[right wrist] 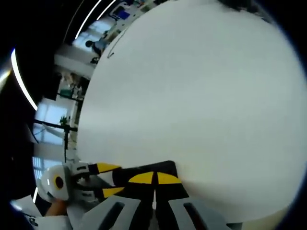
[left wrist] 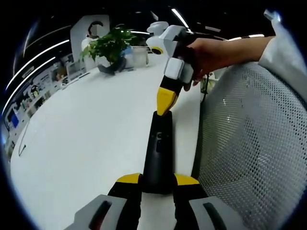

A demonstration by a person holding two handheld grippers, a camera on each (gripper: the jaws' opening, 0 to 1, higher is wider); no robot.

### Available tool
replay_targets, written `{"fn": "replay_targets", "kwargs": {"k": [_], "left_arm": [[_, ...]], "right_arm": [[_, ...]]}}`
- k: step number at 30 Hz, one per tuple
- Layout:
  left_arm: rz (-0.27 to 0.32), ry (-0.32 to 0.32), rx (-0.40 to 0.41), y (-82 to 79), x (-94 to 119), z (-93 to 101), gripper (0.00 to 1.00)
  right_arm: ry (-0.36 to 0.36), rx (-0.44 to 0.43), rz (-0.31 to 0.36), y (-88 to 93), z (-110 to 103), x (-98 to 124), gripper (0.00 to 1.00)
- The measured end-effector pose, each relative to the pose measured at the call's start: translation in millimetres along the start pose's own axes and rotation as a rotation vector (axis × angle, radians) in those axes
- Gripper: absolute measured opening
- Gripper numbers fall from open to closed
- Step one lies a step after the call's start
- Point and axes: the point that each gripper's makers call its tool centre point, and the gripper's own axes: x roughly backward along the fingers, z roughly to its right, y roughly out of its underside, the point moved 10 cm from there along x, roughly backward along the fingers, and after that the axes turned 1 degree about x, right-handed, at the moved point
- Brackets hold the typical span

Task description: Press the specified remote control buttons in sequence, fully releasing each button before pressing the next.

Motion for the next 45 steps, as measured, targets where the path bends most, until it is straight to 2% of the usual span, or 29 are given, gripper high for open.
{"fn": "replay_targets", "kwargs": {"k": [8, 23, 30, 45], "left_arm": [[0.0, 0.002, 0.0, -0.5, -0.3, 0.1, 0.24], [0.005, 0.011, -0.014, -2.8, -2.9, 0.7, 0.24], [0.009, 0.017, -0.018, -3.3, -4.4, 0.3, 0.24], [0.021, 0.017, -0.019, -3.3, -4.9, -0.6, 0.24]], "right_arm": [[0.001, 0.027, -0.011, -0.9, -1.3, 0.6, 0.0], [-0.041, -0.001, 0.003, -1.0, -2.8, 1.9, 0.0], [-0.02, 0.01, -0.03, 0.7, -2.2, -1.8, 0.0], [-0.031, 0.008, -0.034, 0.7, -3.9, -2.5, 0.0]]}}
